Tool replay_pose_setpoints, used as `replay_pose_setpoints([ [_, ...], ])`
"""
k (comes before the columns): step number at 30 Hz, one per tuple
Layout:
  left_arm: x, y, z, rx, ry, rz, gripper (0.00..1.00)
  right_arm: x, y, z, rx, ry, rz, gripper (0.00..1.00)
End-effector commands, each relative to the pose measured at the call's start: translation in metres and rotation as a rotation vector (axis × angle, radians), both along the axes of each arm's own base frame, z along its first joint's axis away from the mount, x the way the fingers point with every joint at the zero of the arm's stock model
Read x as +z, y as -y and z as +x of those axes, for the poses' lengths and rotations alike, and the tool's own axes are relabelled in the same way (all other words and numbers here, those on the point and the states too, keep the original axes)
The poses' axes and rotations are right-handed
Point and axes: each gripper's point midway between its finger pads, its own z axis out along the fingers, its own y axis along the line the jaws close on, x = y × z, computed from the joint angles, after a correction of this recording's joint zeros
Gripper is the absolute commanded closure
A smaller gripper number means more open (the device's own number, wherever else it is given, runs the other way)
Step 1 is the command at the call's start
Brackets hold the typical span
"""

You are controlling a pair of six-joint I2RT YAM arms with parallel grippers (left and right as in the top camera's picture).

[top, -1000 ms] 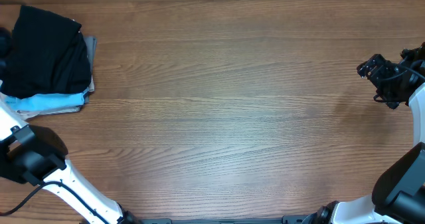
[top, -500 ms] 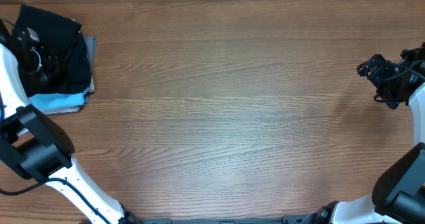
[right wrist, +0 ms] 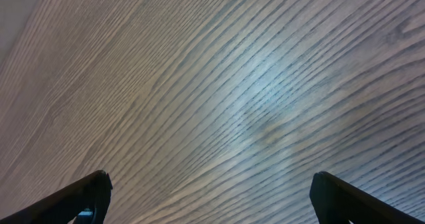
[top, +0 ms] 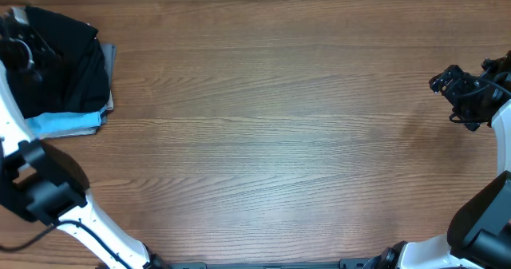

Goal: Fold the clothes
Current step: 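Open the left gripper to release the polo and press it flat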

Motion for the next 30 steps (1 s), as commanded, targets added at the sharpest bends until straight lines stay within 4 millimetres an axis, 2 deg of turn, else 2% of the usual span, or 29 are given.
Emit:
replay_pose_setpoints([
  [1,0.031,-0.015,-0.013,0.036,0.01,0.161,0.96,0.008,0.003,0.003,0.0,0.02,-0.016,0.0],
  [3,0.016,-0.019,-0.014,0.041,-0.04,0.192,0.96,0.008,0.003,0.003,0.0,0.02,-0.016,0.0],
  [5,-0.01,-0.022,-0.016,0.049,-0.112,0.204,0.96,0.008,0.003,0.003,0.0,0.02,-0.016,0.0],
  [11,-0.067,-0.023,-0.018,0.044,-0.21,0.159,0.96,0.008,0.003,0.003,0.0,0.02,-0.016,0.0],
  [14,-0.088,-0.021,-0.018,0.036,-0.243,0.141,0.96,0.008,0.003,0.003,0.0,0.02,-0.016,0.0],
  [17,-0.096,-0.021,-0.018,0.037,-0.248,0.14,0.96,0.008,0.003,0.003,0.0,0.02,-0.016,0.0],
  [20,-0.095,-0.024,-0.018,0.041,-0.247,0.151,0.96,0.008,0.003,0.003,0.0,0.02,-0.016,0.0],
  [23,-0.085,-0.023,-0.015,0.052,-0.221,0.124,0.96,0.008,0.003,0.003,0.0,0.02,-0.016,0.0],
  [27,-0.039,-0.009,-0.006,0.018,-0.102,0.074,0.96,0.008,0.003,0.003,0.0,0.02,-0.016,0.0],
  [30,0.01,0.007,-0.004,0.002,-0.02,0.106,0.96,0.008,0.003,0.003,0.0,0.02,-0.016,0.0],
])
